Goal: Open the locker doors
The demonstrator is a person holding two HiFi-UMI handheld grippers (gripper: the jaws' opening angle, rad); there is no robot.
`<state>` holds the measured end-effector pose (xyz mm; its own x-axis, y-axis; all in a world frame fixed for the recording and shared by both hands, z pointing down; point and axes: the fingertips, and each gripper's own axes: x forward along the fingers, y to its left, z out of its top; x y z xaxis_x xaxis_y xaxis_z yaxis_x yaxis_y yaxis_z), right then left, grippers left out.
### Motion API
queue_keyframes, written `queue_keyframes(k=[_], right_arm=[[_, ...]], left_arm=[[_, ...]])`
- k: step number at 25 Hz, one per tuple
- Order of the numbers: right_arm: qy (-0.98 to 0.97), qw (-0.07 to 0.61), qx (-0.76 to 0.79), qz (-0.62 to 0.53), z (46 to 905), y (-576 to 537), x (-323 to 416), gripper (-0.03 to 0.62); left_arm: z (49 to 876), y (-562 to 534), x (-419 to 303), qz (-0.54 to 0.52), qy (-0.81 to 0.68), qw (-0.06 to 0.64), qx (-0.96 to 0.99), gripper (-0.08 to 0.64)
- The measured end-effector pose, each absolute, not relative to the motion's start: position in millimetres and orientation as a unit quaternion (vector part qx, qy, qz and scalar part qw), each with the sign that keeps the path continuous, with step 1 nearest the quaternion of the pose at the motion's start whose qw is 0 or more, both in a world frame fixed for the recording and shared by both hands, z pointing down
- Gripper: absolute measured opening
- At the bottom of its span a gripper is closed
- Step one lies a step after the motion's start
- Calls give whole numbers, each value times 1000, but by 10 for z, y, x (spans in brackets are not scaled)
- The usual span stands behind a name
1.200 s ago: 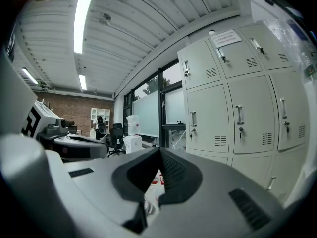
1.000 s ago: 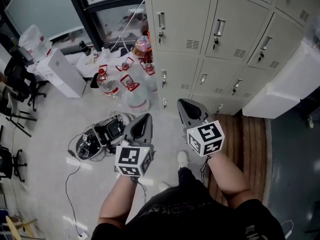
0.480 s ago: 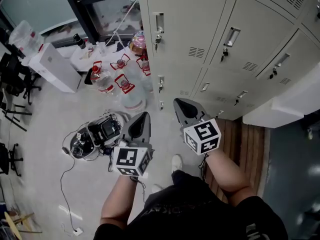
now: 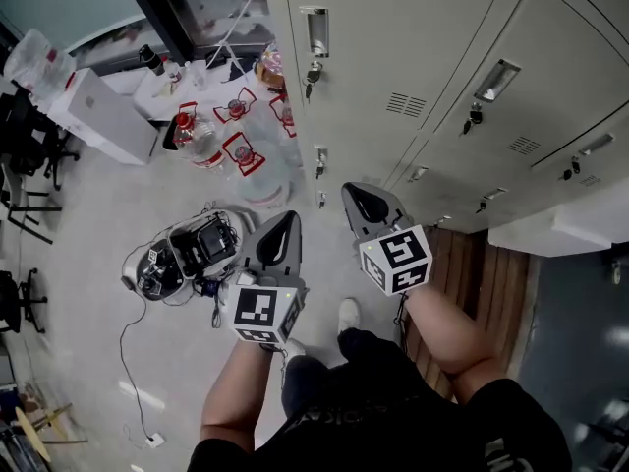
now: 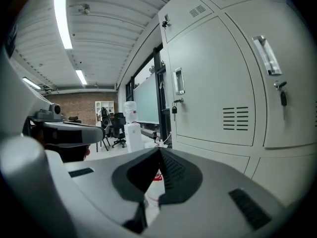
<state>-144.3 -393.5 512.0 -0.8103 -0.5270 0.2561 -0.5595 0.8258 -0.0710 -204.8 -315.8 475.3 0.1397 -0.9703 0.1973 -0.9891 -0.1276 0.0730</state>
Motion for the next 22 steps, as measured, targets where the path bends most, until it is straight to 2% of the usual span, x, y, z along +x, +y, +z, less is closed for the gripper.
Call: queue_keyframes(k=[21,22], right_arm=[[-912,83,398,57,6386,-4357,-2311,0],[-910,81,402,61,6484,-4393,-2346,32]], left_arm=[[5925,-3448,-2751,58,-553,67,829,-2],[6015,-3469,-2801,54,-552,70,829,-2]])
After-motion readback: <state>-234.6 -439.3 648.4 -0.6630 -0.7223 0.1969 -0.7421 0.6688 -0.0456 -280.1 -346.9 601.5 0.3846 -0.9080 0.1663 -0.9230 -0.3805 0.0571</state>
